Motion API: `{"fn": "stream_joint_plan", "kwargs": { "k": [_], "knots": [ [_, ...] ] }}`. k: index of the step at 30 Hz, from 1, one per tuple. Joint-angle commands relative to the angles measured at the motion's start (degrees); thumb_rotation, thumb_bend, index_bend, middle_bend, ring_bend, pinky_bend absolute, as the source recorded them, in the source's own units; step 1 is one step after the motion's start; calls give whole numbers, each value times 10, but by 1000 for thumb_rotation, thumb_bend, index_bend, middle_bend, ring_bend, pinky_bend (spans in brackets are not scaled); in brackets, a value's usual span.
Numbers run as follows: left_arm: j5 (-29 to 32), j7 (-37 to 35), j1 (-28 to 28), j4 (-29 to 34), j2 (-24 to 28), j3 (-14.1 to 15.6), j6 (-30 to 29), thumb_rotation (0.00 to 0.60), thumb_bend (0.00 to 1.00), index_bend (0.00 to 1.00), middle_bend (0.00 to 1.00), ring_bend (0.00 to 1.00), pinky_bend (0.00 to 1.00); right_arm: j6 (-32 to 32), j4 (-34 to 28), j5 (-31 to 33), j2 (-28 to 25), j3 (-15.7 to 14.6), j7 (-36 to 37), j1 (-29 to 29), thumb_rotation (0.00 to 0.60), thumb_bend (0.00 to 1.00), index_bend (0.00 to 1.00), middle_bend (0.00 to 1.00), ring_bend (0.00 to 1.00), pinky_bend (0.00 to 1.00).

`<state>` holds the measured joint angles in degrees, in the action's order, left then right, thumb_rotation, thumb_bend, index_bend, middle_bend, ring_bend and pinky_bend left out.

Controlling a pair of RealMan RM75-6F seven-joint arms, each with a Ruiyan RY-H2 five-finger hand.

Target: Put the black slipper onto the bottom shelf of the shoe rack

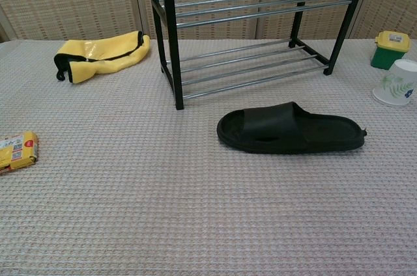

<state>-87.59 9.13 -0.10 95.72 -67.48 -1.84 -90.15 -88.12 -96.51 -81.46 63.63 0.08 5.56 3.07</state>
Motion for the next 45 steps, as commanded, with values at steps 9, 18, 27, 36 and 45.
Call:
{"fn": "stream_joint_plan", "kwargs": {
  "k": [9, 18, 27, 36, 45],
  "knots": [
    [1, -7, 1, -1, 3, 1, -2, 600, 199, 312, 163, 159, 315, 5, 3, -7, 10, 12, 10, -6, 600, 73, 0, 0, 0, 0],
    [5, -13, 2, -5, 2, 4, 3, 600, 200, 312, 164, 159, 315, 123, -12, 8, 34, 32, -40, 66, 600, 73, 0, 0, 0, 0],
    [11, -25, 11, -11, 8, 10, -1, 600, 200, 312, 164, 159, 315, 311, 2, 107, 91, 83, -111, 193, 600, 72, 0, 0, 0, 0],
    [23, -33, 17, -17, 10, 10, 1, 600, 199, 312, 164, 159, 315, 444, 94, 244, 169, 121, -159, 310, 600, 86, 0, 8, 0, 0],
    [31, -30, 18, -18, 11, 9, 5, 600, 200, 312, 163, 159, 315, 486, 154, 306, 214, 111, -197, 371, 600, 87, 0, 22, 0, 0]
  ]
}}
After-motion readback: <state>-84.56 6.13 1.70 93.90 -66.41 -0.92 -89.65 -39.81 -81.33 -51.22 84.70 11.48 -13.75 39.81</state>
